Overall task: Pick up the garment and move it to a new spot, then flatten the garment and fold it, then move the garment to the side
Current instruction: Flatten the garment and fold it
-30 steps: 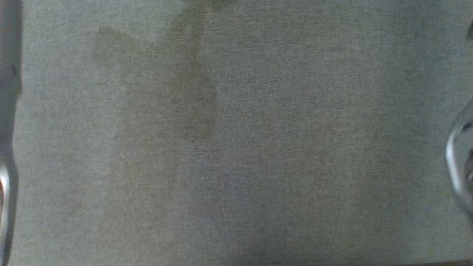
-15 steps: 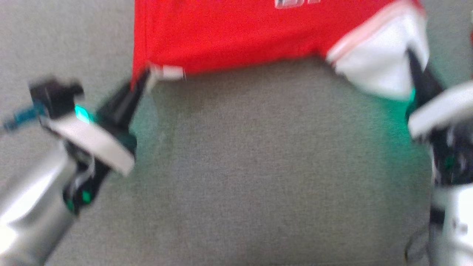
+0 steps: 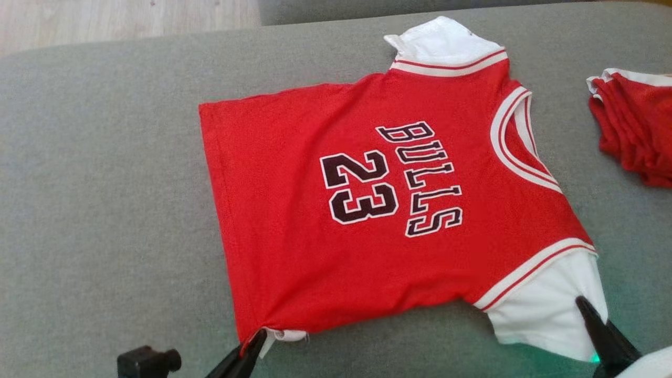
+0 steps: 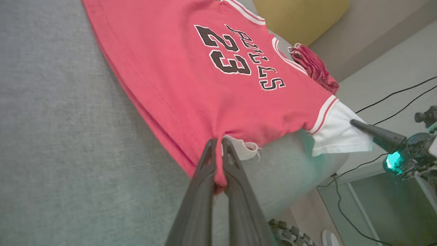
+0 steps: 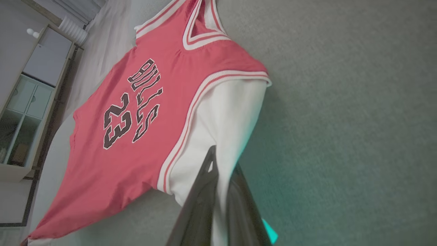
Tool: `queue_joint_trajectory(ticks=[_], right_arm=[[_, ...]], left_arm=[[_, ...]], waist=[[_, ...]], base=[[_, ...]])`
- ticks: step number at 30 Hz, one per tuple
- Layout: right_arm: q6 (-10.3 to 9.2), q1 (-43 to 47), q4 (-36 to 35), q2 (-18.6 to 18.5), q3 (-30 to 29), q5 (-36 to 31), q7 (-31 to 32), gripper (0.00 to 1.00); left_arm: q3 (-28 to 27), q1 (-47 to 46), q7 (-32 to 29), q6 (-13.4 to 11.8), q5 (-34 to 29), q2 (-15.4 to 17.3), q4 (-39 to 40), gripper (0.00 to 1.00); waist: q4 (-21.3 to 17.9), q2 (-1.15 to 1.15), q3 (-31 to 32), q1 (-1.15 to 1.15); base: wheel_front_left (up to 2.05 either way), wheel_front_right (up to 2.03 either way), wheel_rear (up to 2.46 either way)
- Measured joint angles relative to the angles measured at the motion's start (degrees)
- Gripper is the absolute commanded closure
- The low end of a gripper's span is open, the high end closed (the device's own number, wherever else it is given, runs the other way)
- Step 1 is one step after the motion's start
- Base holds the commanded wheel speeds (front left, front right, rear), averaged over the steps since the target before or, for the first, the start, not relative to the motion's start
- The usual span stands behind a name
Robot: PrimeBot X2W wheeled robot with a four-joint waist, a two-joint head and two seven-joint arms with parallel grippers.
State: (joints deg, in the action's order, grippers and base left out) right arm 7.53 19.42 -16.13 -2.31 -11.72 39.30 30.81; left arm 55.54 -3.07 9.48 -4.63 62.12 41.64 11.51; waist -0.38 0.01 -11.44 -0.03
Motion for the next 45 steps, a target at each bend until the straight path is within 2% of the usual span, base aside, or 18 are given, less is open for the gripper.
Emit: queue_joint_trajectory(ticks=[1,4,6,13,16,17,18,19,20,24,27,29,34,38,45], right_arm=[[0.00,2.1,-1.5,0.1,-0.1,1.5,0.7,1.00],[0.00,0.1,-2.5,0.2,-0.6,2.1,3.2,1.00],[0.00,-4.1,-2.3,0.2,-1.4,1.6,5.9,1.00],[0.00,-23.0,0.7,0.1,-4.1,-1.7,18.5,1.00],[0.00,-29.8,3.1,0.0,-5.0,-3.8,22.8,1.00],[0.00,-32.0,4.0,0.0,-5.3,-5.3,23.7,1.00],[0.00,-33.8,4.4,-0.1,-5.3,-6.9,24.3,0.52],[0.00,-35.3,4.8,-0.1,-5.1,-8.4,24.3,0.00],[0.00,-36.9,5.4,-0.1,-4.9,-9.3,24.6,0.00],[0.00,-37.7,5.2,-0.1,-3.0,-10.2,23.7,0.00],[0.00,-34.4,1.9,-0.7,-1.5,-12.2,20.8,0.00],[0.00,-30.8,0.7,-2.2,-1.8,-12.7,19.2,0.00],[0.00,-23.2,1.7,-7.9,-2.1,-16.8,15.7,0.00],[0.00,-24.6,4.9,-9.7,-1.5,-19.0,13.3,0.00],[0.00,-27.2,10.6,-10.3,1.6,-18.3,13.8,0.00]], left_arm=[[0.0,1.1,0.0,-0.5,1.1,0.5,2.5,1.00],[-0.9,-0.7,-2.0,-0.5,1.5,2.7,4.1,1.00],[-2.1,-3.8,-4.5,0.9,3.6,3.3,4.6,1.00],[-6.8,-17.2,-13.7,5.2,13.0,2.6,2.7,1.00],[-7.8,-21.2,-16.7,5.1,15.7,1.1,-1.1,1.00],[-8.1,-22.2,-17.2,4.5,16.4,0.2,-2.7,0.93],[-8.2,-23.2,-18.0,3.9,16.9,-0.8,-4.4,0.55],[-8.1,-24.2,-18.7,3.6,17.0,-1.6,-5.9,0.17],[-7.7,-25.0,-19.3,3.5,16.8,-2.2,-7.0,0.00],[-7.6,-25.6,-18.3,3.0,16.0,-3.0,-8.9,0.00],[-9.1,-23.1,-14.2,1.5,14.9,-1.6,-7.0,0.00],[-10.0,-19.7,-10.9,0.3,14.2,-0.4,-5.1,0.00],[-9.4,-13.0,-7.5,-3.0,13.9,-0.7,-2.4,0.00],[-8.4,-13.2,-7.4,-4.0,12.4,-2.1,-3.2,0.00],[-7.0,-14.9,-8.2,-3.3,12.0,-4.9,-6.5,0.00]], waist=[[0.1,0.00,-0.5,0.01],[0.2,0.00,-2.1,0.04],[0.3,0.00,-3.4,0.04],[1.7,0.00,-7.8,0.05],[2.5,0.00,-9.2,0.05],[2.8,0.00,-9.7,0.05],[3.1,0.00,-10.1,0.06],[3.4,0.00,-10.3,0.06],[3.6,0.00,-10.6,0.05],[3.8,-0.01,-10.7,0.05],[3.2,0.00,-10.0,0.03],[3.0,0.00,-9.6,0.03],[3.1,0.00,-10.4,0.03],[3.5,0.00,-11.7,0.04],[4.4,0.00,-12.9,0.04]], base=[[0.00,0.00,0.00],[0.00,0.00,0.00],[0.00,0.00,0.00],[0.00,0.00,0.00],[0.00,0.00,0.00],[0.00,0.00,0.00],[0.00,0.00,0.00],[0.00,0.00,0.00],[0.00,0.00,0.00],[0.00,0.00,0.00],[0.00,0.00,0.00],[0.00,0.00,0.00],[0.00,0.00,0.00],[0.00,0.00,0.00],[0.00,0.00,0.00]])
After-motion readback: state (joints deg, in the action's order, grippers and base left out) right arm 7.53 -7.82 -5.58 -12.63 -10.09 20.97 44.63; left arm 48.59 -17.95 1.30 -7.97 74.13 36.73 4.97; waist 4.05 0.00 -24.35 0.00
